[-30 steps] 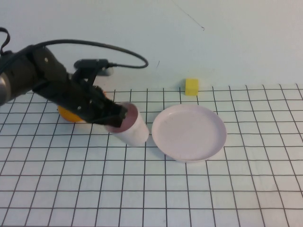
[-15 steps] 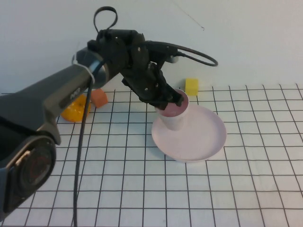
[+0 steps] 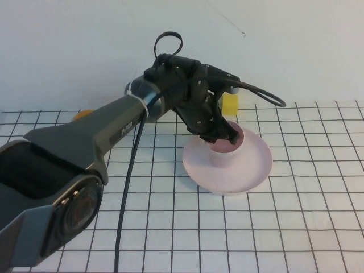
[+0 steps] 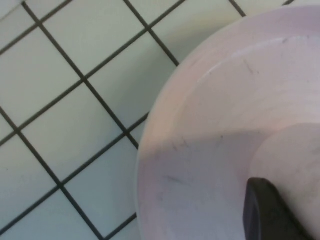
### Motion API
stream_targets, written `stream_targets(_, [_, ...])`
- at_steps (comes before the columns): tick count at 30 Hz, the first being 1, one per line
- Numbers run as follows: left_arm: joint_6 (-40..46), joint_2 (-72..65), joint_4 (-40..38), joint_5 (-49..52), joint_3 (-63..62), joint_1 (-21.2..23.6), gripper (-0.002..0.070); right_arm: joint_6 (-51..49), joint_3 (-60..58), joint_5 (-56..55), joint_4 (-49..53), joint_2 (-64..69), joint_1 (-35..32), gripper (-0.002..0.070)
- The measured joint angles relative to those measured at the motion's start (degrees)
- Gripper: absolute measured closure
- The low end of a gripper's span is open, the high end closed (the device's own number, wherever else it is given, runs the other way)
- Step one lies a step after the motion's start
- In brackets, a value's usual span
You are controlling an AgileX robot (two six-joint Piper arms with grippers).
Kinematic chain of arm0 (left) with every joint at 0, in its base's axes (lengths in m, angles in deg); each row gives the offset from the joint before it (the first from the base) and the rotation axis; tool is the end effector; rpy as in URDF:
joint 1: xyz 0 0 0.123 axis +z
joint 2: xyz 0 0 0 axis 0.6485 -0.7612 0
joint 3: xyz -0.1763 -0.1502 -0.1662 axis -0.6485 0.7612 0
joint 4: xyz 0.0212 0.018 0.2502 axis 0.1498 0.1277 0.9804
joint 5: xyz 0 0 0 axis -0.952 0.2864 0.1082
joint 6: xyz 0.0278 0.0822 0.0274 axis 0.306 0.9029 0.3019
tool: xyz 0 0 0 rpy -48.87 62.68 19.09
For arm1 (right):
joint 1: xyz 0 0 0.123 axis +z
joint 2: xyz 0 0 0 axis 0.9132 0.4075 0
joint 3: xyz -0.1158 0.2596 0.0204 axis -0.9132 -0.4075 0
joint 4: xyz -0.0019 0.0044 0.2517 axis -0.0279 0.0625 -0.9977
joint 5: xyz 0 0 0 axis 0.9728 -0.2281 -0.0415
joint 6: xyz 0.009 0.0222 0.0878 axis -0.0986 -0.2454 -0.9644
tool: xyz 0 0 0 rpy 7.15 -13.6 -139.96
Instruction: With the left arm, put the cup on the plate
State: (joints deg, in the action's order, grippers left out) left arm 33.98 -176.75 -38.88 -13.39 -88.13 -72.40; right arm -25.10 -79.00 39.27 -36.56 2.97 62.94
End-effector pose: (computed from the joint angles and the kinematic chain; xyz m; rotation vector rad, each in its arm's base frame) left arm 0.4367 -0.2804 0.2022 0.8057 2.5006 -0.2763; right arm 0.0527 -0.0031 0.1714 -0.1404 1.8643 -0.1834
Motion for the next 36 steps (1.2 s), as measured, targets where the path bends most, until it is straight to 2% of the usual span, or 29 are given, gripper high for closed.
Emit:
stream_targets(2, [0.0, -0.1, 0.4, -0.5, 0.0, 0.0, 0.0566, 0.0, 0.0, 0.0, 0.0, 0.0, 0.0, 0.0678])
stream_targets(7, [0.5, -0.4, 0.4, 0.1, 0.0, 0.0, 0.0238, 0.0, 0.0, 0.0, 0.0, 0.0, 0.0, 0.0678])
stream_targets(8, [0.9, -0.2, 0.5, 0.7, 0.0, 0.0, 0.0190, 0.0, 0.0, 0.0, 0.0, 0.0, 0.0, 0.0678])
stream_targets(9, [1.3, 0.2, 1.0, 1.3, 0.0, 0.0, 0.0162, 0.0, 0.0, 0.0, 0.0, 0.0, 0.0, 0.0678])
stream_targets(11, [1.4, 1.3, 2.8, 2.1, 0.0, 0.0, 0.0151, 0.0, 0.0, 0.0, 0.0, 0.0, 0.0, 0.0678])
stream_targets(15, [0.2, 5.2, 8.0, 2.2, 0.0, 0.0, 0.0228, 0.0, 0.0, 0.0, 0.0, 0.0, 0.0, 0.0678])
stream_targets(20, [-0.5, 11.7, 11.8, 3.5, 0.0, 0.0, 0.0426, 0.0, 0.0, 0.0, 0.0, 0.0, 0.0, 0.0678])
stream_targets(23, [-0.7, 16.5, 13.3, 4.5, 0.0, 0.0, 0.0570, 0.0, 0.0, 0.0, 0.0, 0.0, 0.0, 0.0678])
stream_targets(25, [-0.7, 20.6, 13.9, 5.1, 0.0, 0.0, 0.0630, 0.0, 0.0, 0.0, 0.0, 0.0, 0.0, 0.0678])
stream_targets(29, [-1.5, 29.7, 14.4, 5.2, 0.0, 0.0, 0.0666, 0.0, 0.0, 0.0, 0.0, 0.0, 0.0, 0.0678])
stream_targets(36, [-2.6, 44.7, 17.5, 6.8, 0.0, 0.0, 0.0673, 0.0, 0.0, 0.0, 0.0, 0.0, 0.0, 0.0678])
